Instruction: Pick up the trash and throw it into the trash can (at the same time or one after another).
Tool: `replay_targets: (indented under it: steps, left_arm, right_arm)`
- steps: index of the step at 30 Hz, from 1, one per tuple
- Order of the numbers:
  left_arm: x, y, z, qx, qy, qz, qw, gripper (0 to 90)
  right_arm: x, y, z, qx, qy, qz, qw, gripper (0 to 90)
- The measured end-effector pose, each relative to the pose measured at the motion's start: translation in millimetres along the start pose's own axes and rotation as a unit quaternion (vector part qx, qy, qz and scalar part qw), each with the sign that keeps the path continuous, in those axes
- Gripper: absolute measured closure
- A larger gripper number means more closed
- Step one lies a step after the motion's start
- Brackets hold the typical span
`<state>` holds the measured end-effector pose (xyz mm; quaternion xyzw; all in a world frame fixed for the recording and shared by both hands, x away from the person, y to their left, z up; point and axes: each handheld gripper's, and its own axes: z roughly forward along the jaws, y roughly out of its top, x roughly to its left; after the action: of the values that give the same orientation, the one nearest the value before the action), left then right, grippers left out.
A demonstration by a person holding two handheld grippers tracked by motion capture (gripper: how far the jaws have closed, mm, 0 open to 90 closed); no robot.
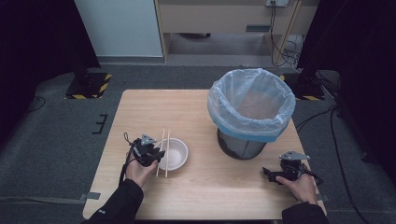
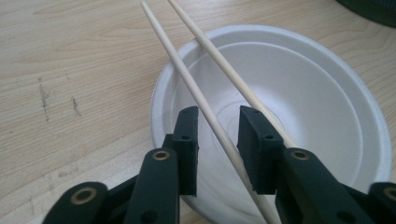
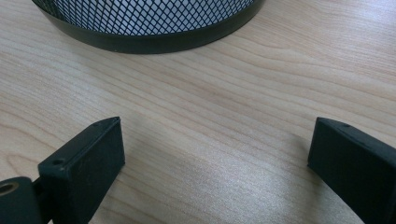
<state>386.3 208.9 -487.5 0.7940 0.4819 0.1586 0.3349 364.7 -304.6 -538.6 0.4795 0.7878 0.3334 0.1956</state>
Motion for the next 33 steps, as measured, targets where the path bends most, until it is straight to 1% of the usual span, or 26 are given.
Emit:
replay_targets:
  steps: [9,16,20,23,33]
  left_arm:
    - [3.0,0.7,0.8,0.01,0.003,-0.015,0.9998,77.8]
    - [2.3,1.3,1.2,0.015,0.004,-0.018,0.9997,84.3]
    - [1.8,1.8,1.0,0.018,0.003,-0.017,0.9997,85.0]
    - [2.0,2.2,0.0,0.015,0.003,-0.018,0.9997,85.1]
    - [3.6,5.8,-8.1,-0.004,0.001,-0.023,0.9997,85.1]
  right_arm:
    - [0.0,0.0,0.0,0.0,0.0,0.0,1.0,3.9]
    - [0.0,0.0,0.0,0.0,0.0,0.0,1.0,4.0]
    - [0.0,0.0,0.0,0.0,0.0,0.0,1.0,4.0]
    - [0.0,0.0,0.0,0.0,0.0,0.0,1.0,4.0]
    - [0.0,0.0,0.0,0.0,0.0,0.0,1.0,4.0]
